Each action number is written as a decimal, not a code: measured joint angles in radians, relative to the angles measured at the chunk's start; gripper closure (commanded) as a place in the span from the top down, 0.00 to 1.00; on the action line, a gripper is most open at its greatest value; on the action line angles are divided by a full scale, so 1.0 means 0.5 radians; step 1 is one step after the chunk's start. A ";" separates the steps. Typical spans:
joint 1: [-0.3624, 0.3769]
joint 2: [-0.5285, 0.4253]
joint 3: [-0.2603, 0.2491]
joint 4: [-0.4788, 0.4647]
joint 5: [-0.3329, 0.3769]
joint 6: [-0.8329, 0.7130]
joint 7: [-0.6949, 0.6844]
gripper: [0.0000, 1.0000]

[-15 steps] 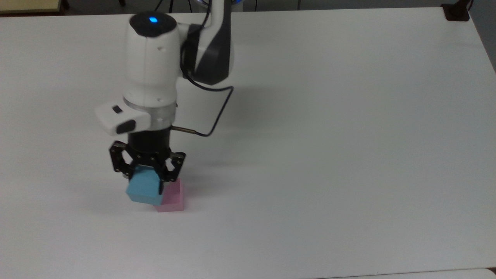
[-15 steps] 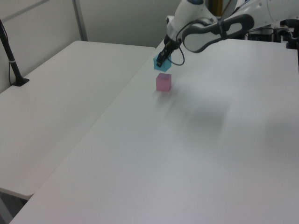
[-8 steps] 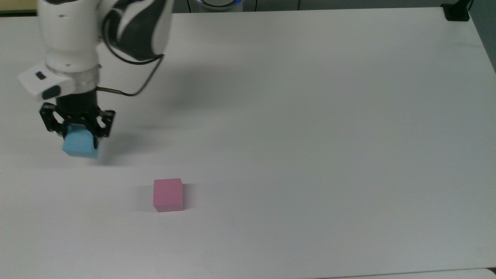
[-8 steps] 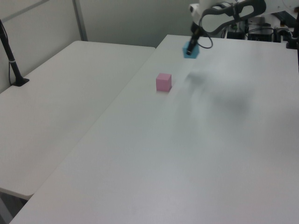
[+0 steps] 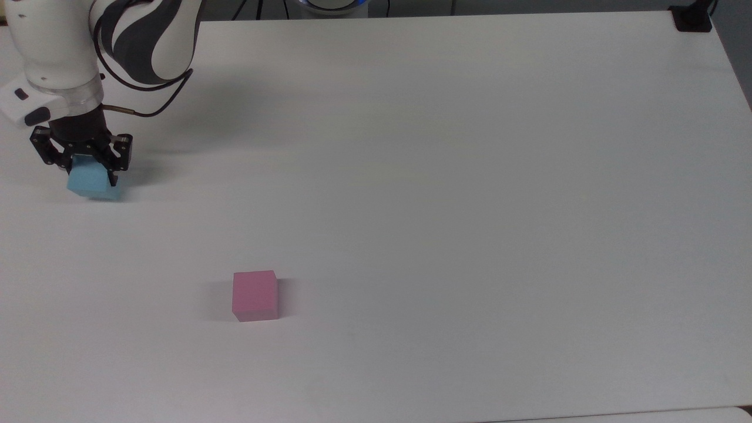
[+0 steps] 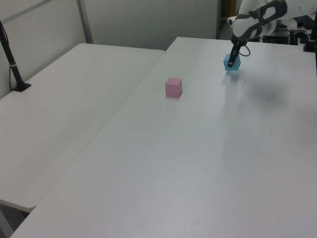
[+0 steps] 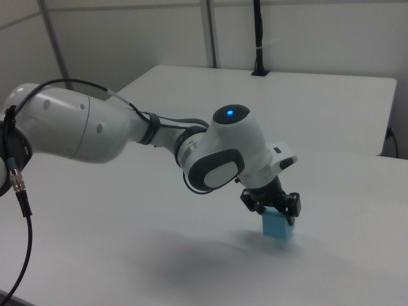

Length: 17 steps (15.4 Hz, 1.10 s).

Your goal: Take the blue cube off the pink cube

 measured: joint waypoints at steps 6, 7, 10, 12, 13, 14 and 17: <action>0.001 -0.006 0.001 -0.043 0.006 0.000 0.002 1.00; 0.003 -0.021 0.001 -0.037 0.011 -0.008 0.009 1.00; 0.037 -0.202 0.004 0.029 0.019 -0.249 0.170 1.00; 0.111 -0.405 0.009 0.093 -0.018 -0.532 0.438 1.00; 0.161 -0.513 0.017 0.125 -0.110 -0.695 0.632 1.00; 0.210 -0.598 0.034 0.158 -0.229 -0.848 0.821 1.00; 0.309 -0.773 0.233 0.243 -0.569 -1.289 1.333 1.00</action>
